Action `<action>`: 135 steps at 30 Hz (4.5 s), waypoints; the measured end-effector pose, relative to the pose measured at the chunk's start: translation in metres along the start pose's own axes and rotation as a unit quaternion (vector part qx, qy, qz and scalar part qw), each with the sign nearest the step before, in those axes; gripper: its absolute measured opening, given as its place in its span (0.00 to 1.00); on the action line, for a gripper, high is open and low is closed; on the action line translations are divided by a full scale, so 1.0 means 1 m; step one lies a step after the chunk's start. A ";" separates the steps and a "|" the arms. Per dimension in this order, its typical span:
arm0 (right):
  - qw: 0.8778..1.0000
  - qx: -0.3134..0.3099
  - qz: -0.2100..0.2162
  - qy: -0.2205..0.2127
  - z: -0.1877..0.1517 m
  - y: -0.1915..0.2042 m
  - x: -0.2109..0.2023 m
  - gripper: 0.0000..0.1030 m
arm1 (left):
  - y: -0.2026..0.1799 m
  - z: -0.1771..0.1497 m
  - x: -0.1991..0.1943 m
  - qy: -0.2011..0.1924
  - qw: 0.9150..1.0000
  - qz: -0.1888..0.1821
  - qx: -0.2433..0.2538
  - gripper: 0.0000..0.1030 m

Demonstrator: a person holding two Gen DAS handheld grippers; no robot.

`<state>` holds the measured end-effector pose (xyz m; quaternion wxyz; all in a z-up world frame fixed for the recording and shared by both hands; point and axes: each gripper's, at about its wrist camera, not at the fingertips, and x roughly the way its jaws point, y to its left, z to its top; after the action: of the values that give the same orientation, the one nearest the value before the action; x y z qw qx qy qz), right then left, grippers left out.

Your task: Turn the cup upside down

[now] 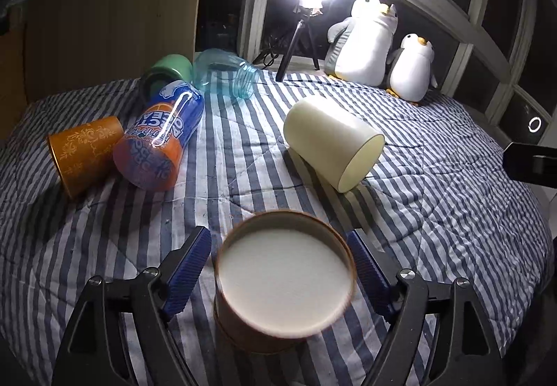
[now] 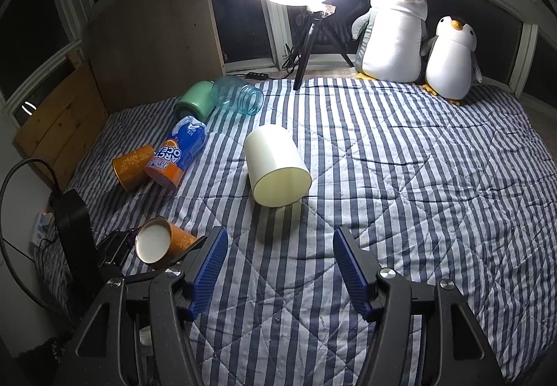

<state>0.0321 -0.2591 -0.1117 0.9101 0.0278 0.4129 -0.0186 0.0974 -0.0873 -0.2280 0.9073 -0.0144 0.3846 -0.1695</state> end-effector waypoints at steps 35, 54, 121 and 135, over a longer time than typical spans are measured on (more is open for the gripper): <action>0.999 0.002 -0.016 -0.031 -0.016 0.030 -0.015 0.58 | 0.034 0.023 -0.174 -0.085 0.994 0.063 0.004 0.91; 0.982 -0.014 -0.050 -0.181 -0.021 0.070 -0.104 0.75 | 0.012 0.045 -0.279 -0.202 0.974 0.101 0.030 0.99; 0.959 -0.020 -0.077 -0.272 -0.038 0.089 -0.148 0.92 | 0.010 0.044 -0.303 -0.218 0.970 0.105 0.015 0.99; 0.960 -0.022 -0.079 -0.266 -0.038 0.085 -0.145 0.92 | 0.009 0.044 -0.300 -0.217 0.971 0.103 0.011 0.99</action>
<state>-0.0868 -0.1703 -0.0248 0.9832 -0.0306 0.1568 -0.0881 -0.0633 0.0126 0.0091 0.9817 -0.0011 0.1759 -0.0727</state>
